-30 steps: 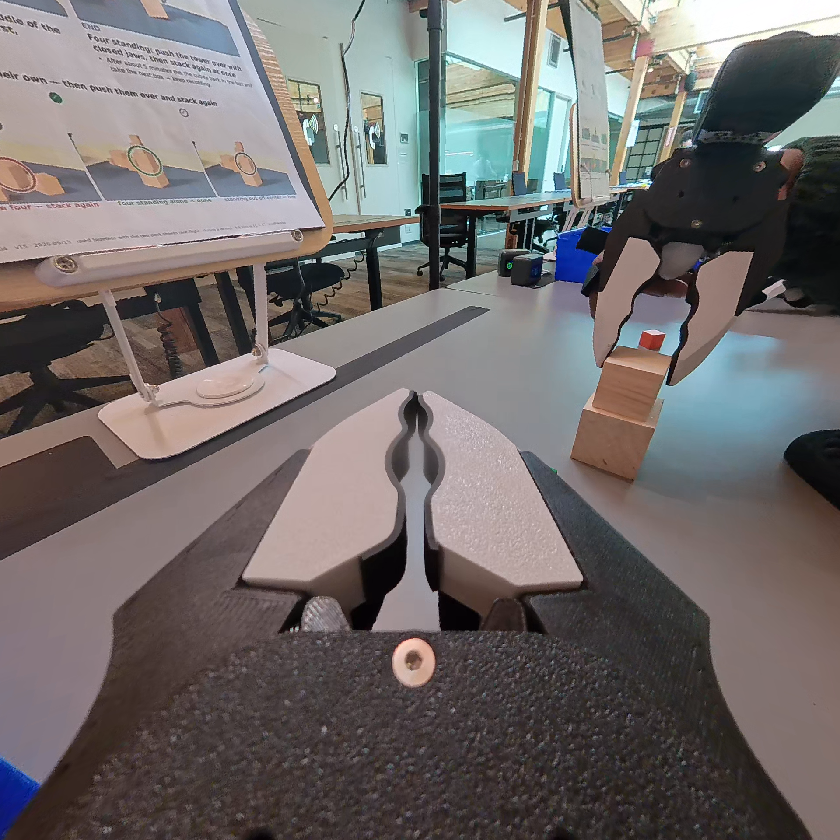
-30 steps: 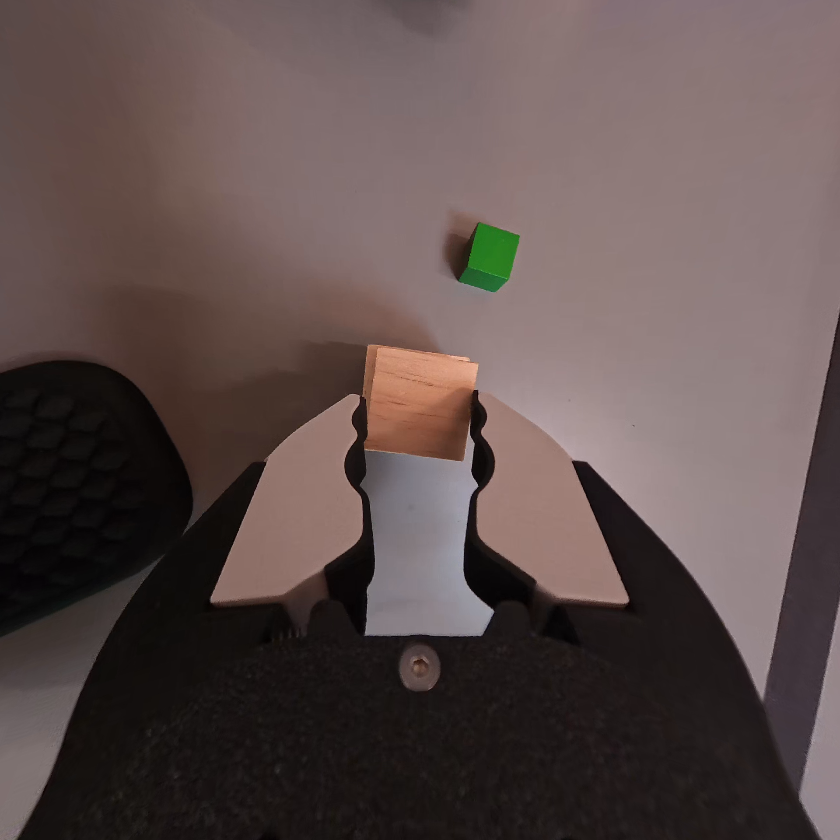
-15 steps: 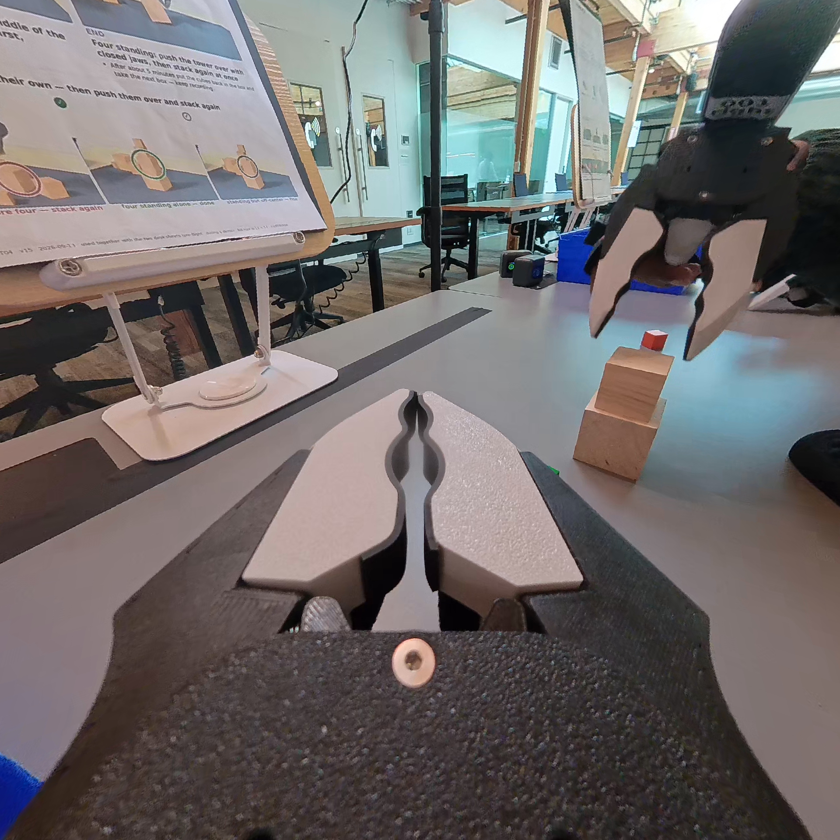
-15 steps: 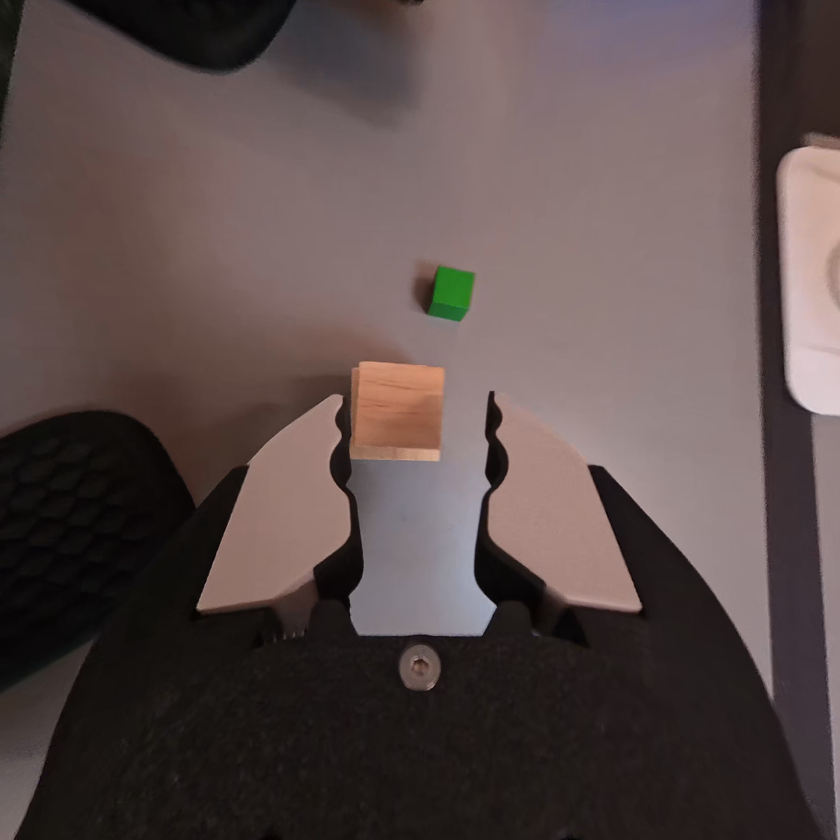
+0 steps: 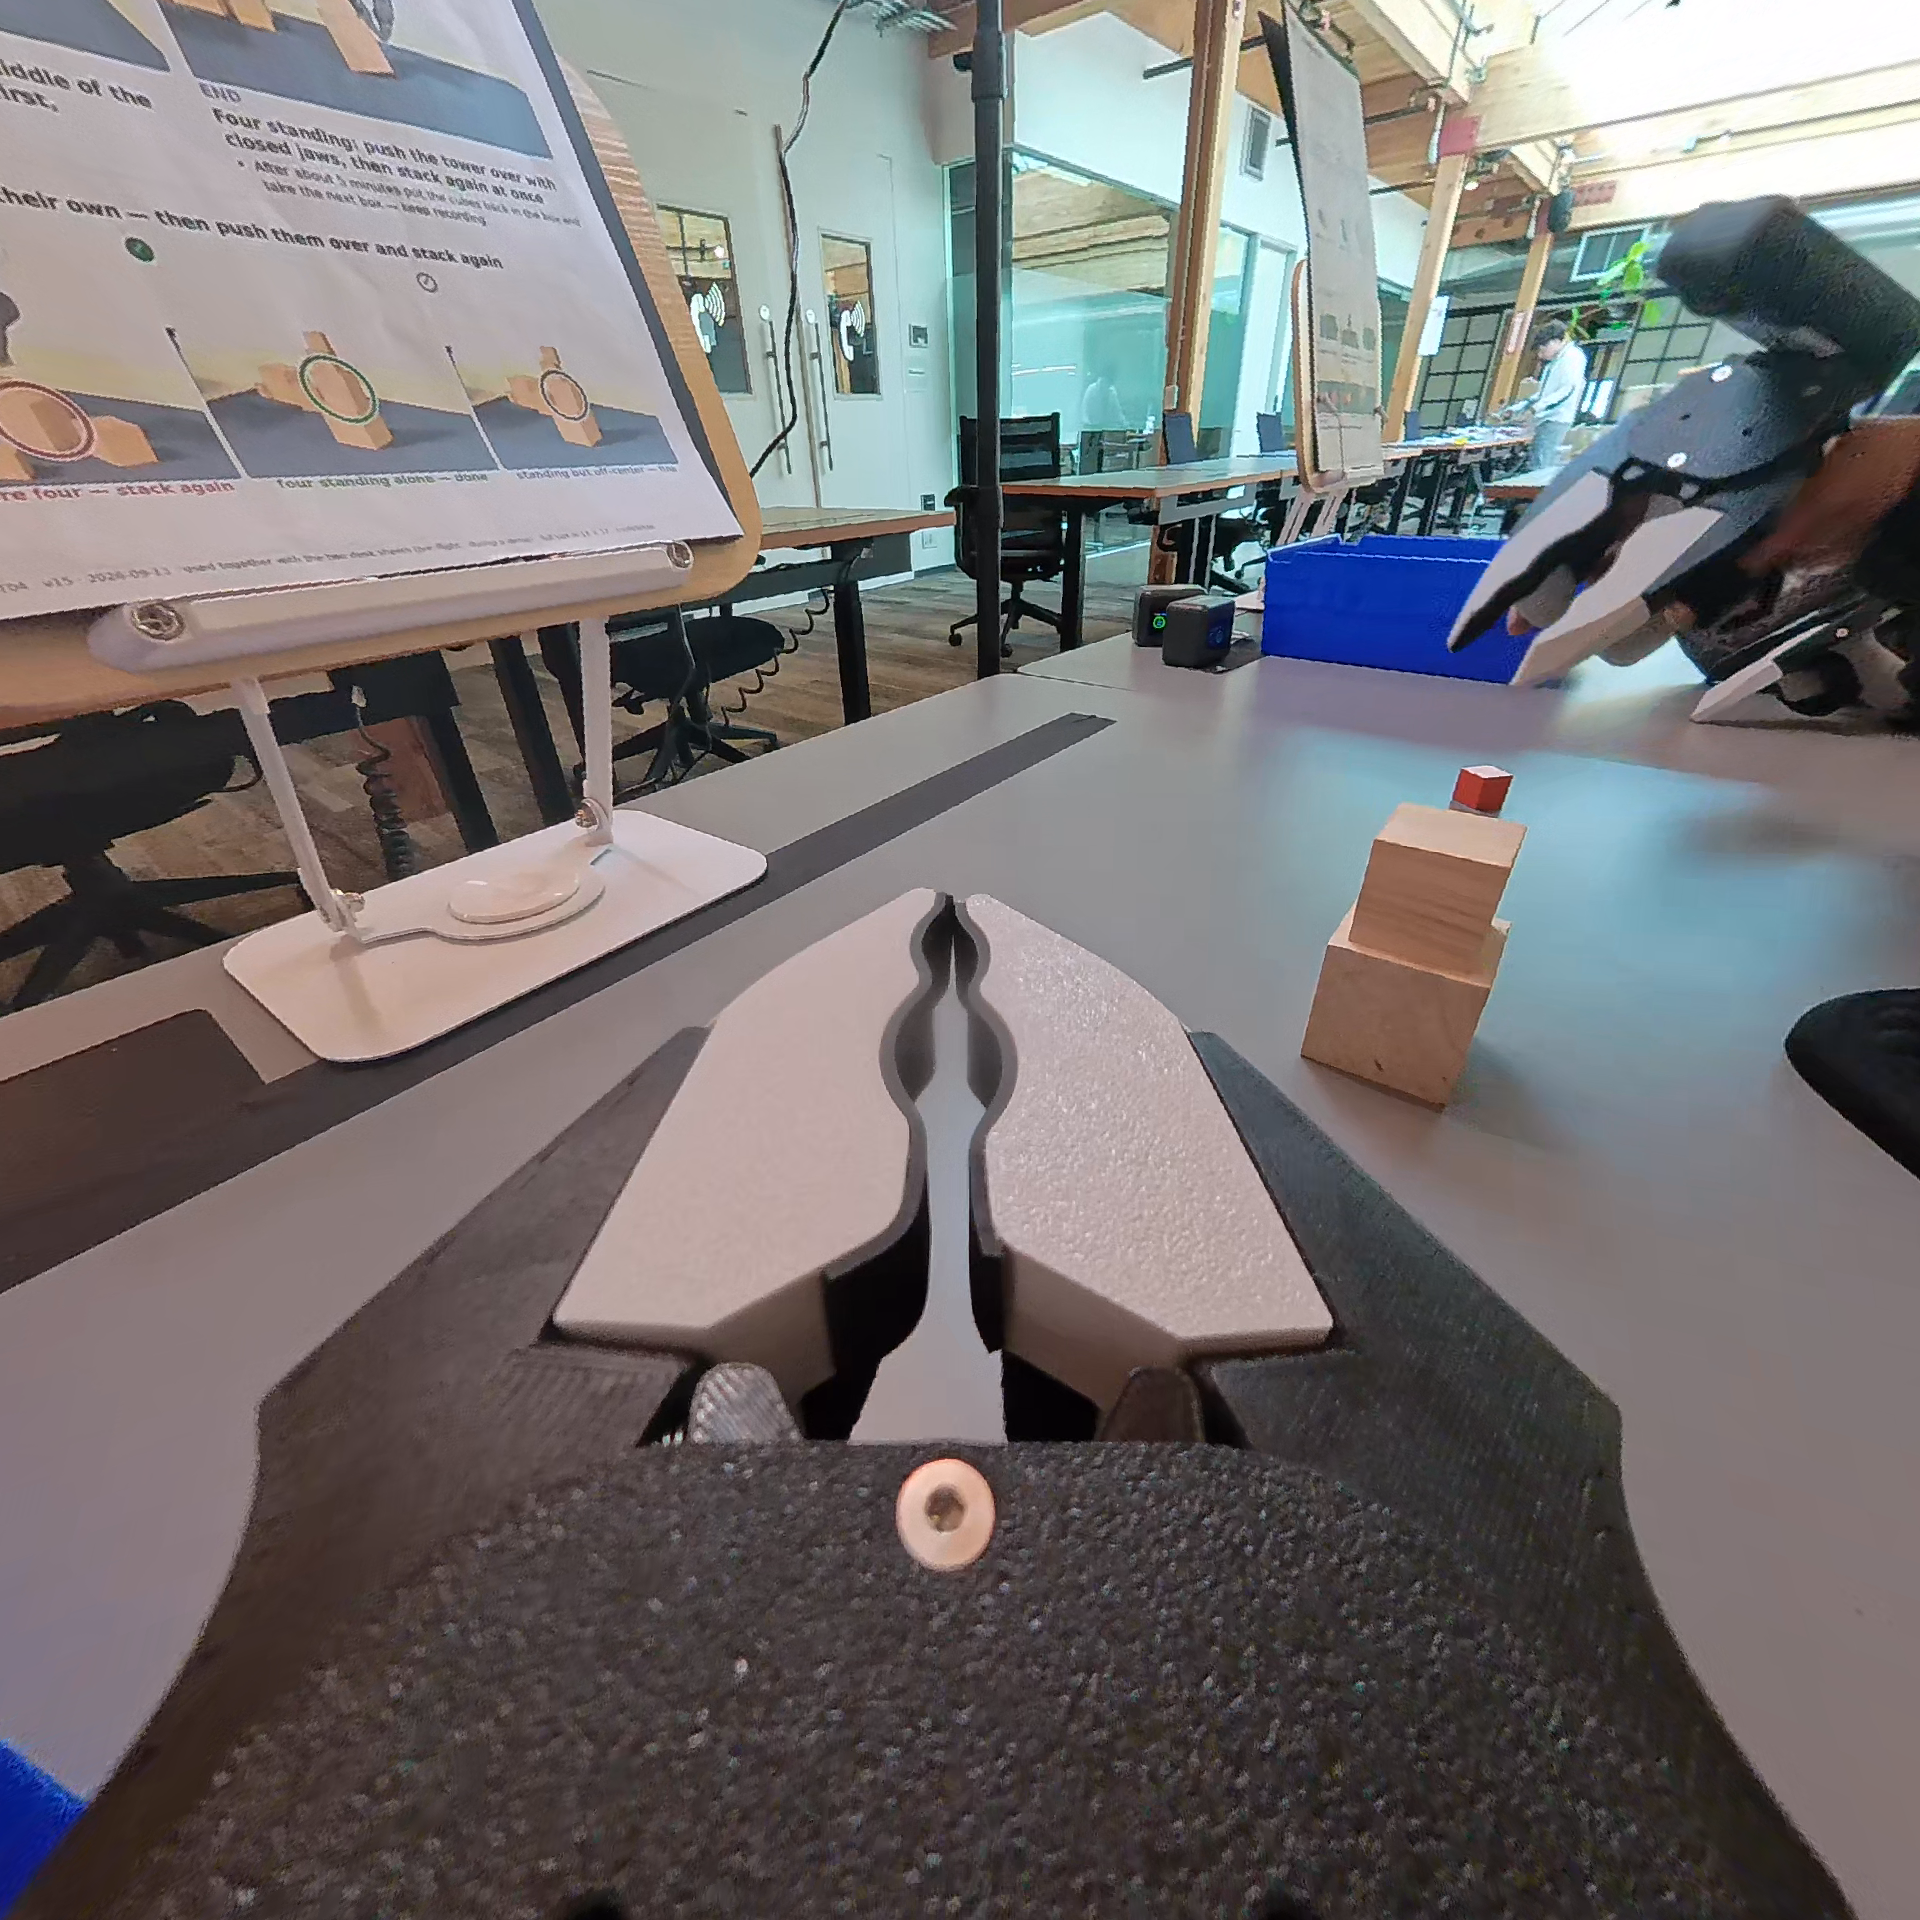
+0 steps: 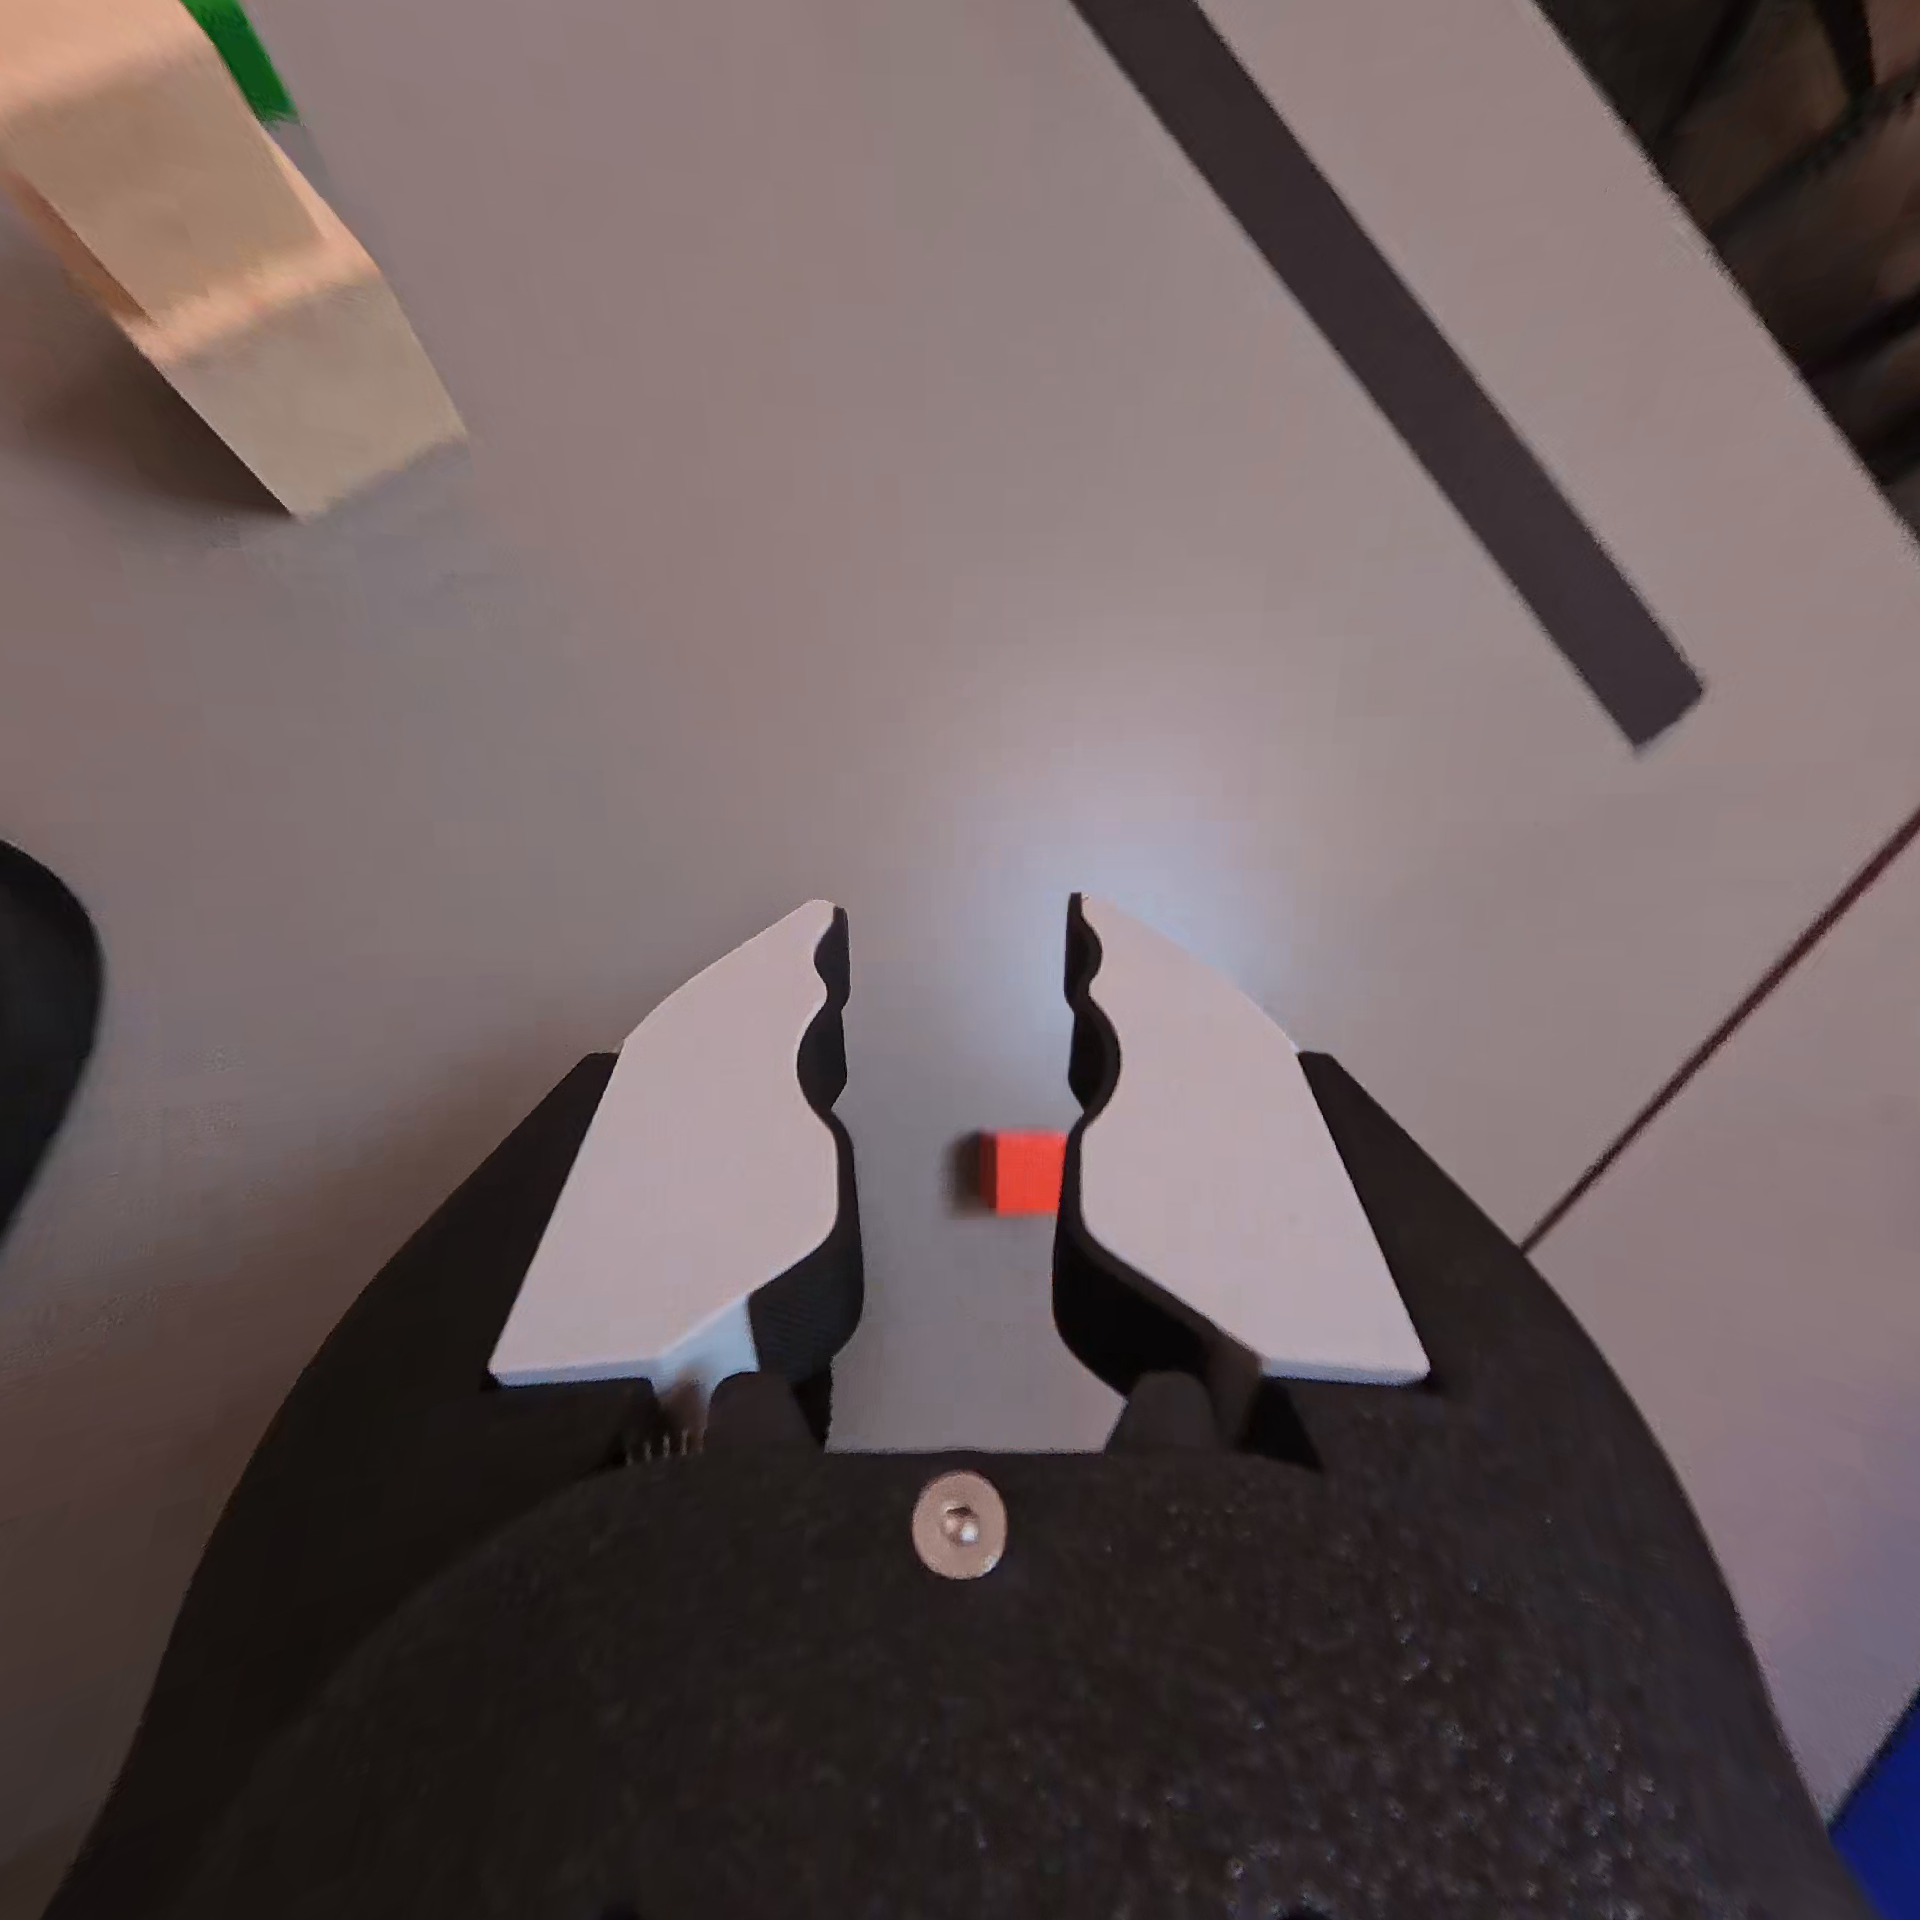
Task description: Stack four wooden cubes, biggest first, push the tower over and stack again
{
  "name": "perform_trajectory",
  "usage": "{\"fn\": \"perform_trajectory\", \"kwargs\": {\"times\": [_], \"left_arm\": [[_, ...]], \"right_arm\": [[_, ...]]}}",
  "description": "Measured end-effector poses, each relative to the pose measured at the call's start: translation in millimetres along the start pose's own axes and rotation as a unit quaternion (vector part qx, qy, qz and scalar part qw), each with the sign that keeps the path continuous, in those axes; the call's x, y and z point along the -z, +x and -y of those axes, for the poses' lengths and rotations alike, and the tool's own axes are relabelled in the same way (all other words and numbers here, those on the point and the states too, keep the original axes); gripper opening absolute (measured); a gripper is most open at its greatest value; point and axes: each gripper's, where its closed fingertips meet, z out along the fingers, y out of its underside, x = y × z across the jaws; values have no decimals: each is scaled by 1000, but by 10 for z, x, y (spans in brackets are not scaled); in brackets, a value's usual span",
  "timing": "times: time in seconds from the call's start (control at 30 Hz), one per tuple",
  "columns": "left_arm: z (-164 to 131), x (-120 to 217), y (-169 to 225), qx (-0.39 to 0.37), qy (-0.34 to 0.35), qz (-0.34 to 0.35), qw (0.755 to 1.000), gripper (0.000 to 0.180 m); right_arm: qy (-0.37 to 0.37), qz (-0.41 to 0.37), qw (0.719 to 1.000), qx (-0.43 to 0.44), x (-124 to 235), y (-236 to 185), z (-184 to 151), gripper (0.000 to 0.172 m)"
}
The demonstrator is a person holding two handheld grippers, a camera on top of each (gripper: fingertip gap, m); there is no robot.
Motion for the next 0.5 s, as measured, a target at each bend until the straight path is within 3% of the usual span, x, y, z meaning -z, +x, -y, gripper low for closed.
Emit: {"fn": "perform_trajectory", "kwargs": {"times": [0.2, 0.5], "left_arm": [[-48, -22, 17, -3, -8, -1, 1000, 0], [-121, -39, 7, -5, -21, 2, 1000, 0]], "right_arm": [[-72, -3, 995, -69, -96, 156, -806, 39], [-74, 4, 994, -82, -211, 178, -970, 37]]}}
